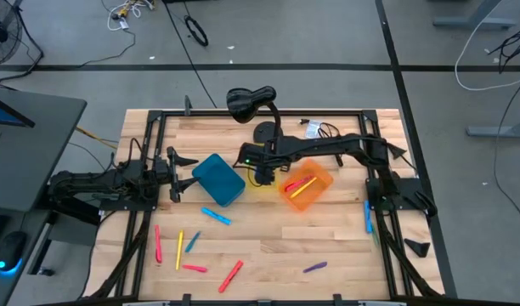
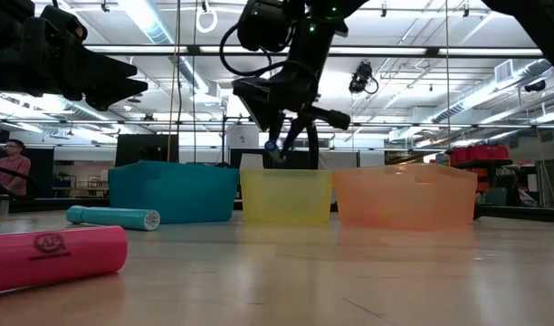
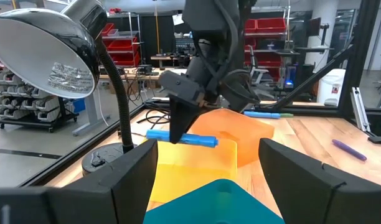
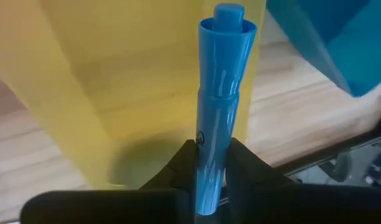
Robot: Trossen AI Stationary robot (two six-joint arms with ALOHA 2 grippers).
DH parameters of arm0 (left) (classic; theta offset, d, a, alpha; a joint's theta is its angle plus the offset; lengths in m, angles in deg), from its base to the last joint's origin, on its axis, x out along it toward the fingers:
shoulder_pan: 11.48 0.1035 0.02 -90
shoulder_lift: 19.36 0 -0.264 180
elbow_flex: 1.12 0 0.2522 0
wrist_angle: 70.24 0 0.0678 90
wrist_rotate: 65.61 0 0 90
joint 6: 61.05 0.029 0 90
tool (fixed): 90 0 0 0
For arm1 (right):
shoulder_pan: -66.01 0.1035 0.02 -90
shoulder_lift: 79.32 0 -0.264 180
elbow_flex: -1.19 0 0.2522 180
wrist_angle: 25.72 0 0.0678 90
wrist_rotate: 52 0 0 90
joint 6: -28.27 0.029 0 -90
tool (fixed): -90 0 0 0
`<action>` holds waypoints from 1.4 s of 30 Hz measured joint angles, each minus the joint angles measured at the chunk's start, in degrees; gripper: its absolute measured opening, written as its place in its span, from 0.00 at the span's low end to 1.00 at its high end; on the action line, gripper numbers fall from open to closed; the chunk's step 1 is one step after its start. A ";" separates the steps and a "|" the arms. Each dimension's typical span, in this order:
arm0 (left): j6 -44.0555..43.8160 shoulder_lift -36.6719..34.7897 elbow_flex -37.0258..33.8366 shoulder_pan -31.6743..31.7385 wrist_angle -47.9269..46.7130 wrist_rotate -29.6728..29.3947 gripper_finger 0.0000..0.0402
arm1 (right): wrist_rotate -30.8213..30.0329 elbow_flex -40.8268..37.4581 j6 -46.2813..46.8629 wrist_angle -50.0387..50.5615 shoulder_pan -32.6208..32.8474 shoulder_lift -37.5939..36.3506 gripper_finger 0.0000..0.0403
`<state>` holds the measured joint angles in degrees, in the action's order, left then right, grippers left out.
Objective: Pick & Place Markers
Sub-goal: Put the middle blue highlighter pen into the yellow bin, then put the right blue highlighter pen into the yellow bin
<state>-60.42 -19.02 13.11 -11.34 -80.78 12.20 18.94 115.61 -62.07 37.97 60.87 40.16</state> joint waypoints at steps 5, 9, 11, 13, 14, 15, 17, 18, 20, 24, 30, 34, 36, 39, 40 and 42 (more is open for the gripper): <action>0.00 0.01 0.01 0.01 0.00 -0.02 0.71 | 0.19 0.02 -0.83 -2.63 -0.72 0.12 0.12; 0.00 0.00 0.00 0.02 0.00 0.00 0.71 | 0.54 0.07 -1.06 -2.51 -0.73 1.46 0.12; 0.00 0.00 0.00 0.00 0.00 0.00 0.71 | 0.65 0.07 -1.12 -2.75 -0.67 2.48 0.12; 0.00 0.00 0.00 0.01 0.00 0.00 0.71 | 0.67 0.07 -1.27 -3.32 -0.65 3.52 0.12; 0.00 0.00 0.01 0.02 0.00 0.00 0.71 | 0.67 0.07 -1.62 -3.40 -0.65 4.07 0.12; 0.00 0.01 0.01 0.01 0.00 -0.01 0.71 | 0.71 0.05 -1.82 -3.66 -0.65 4.37 0.12; 0.00 0.00 0.00 0.01 0.00 -0.02 0.71 | 1.58 0.02 -1.97 -3.69 -0.65 4.48 0.12; 0.00 0.00 0.01 0.00 0.00 0.00 0.71 | 2.40 0.03 -2.01 -4.19 -0.65 4.66 0.12; 0.00 0.02 0.00 0.01 0.00 -0.02 0.71 | 3.12 0.03 -1.84 -4.12 -0.65 5.04 0.12; 0.00 0.00 0.02 0.00 0.00 -0.02 0.71 | 3.64 0.00 -1.69 -3.93 -0.60 5.21 0.12; 0.00 0.02 0.01 0.00 0.00 -0.01 0.71 | 4.86 -0.02 0.21 -3.15 -0.62 5.62 0.13; 0.00 0.01 0.00 0.00 0.00 -0.01 0.71 | 6.53 -0.02 1.61 -3.66 -0.62 5.62 0.20; 0.00 0.02 0.02 0.00 0.00 0.00 0.71 | 6.53 -0.02 1.47 -4.11 -0.62 5.62 0.24; 0.00 0.02 0.00 0.02 0.00 -0.02 0.71 | 6.53 -0.03 1.42 -4.67 -0.62 5.62 0.30; 0.00 0.00 0.00 0.02 0.00 0.00 0.71 | 6.52 -0.02 1.37 -4.77 -0.62 5.62 0.32; 0.00 0.02 0.01 0.00 0.00 -0.01 0.71 | 6.53 -0.02 1.37 -5.00 -0.62 5.62 0.34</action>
<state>-60.42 -19.00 13.12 -11.34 -80.78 12.20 25.46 115.59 -60.70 32.98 60.25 45.78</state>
